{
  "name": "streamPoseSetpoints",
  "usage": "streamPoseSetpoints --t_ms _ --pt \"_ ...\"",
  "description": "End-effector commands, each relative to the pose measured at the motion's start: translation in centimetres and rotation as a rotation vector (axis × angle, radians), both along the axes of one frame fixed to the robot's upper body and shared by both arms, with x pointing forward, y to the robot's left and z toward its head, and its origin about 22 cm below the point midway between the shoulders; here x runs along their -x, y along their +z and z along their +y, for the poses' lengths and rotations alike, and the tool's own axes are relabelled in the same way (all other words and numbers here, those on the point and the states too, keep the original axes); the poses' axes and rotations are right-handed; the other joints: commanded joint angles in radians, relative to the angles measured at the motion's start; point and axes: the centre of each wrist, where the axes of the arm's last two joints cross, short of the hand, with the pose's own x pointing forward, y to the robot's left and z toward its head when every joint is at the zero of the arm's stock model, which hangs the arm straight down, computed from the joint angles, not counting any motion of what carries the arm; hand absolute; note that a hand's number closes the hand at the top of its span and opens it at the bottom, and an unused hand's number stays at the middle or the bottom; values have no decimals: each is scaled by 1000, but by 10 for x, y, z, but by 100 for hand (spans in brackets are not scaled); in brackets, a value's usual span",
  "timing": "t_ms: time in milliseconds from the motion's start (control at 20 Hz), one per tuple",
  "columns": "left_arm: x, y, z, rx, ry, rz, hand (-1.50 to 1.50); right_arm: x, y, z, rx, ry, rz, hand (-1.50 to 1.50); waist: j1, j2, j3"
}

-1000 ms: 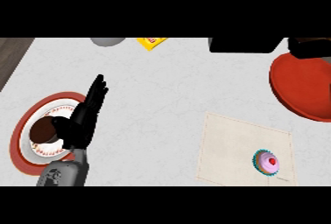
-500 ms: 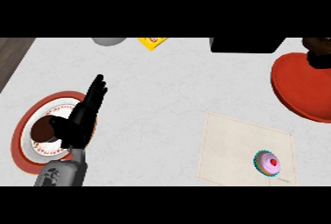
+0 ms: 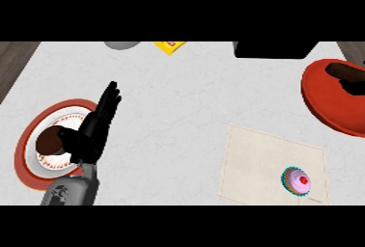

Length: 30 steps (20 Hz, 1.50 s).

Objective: Pick the sweet potato from the placemat and place it in the bowl

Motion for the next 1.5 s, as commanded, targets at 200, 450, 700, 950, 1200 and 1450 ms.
streamPoseSetpoints --t_ms 200,450,700,950,1200,1450 --pt "-4 5 21 13 12 5 0 23 -34 -25 -199 135 -58 -150 2 1 1" --pt "-10 7 -5 3 4 4 0 5 -17 -9 -226 186 -274 -150 -12 -4 0" --pt "-5 11 15 4 3 7 0 15 -1 -34 -295 105 -406 -150 -10 -5 0" --pt "-4 -11 6 -7 24 9 0 30 14 -57 -427 105 -409 -150 -25 -9 -2" --pt "-1 -5 1 11 42 20 0 62 9 -86 -534 130 -434 -150 -36 -14 -2" --pt "-3 -2 11 16 32 8 0 101 -6 -114 -596 187 -459 -150 -35 -11 -2"
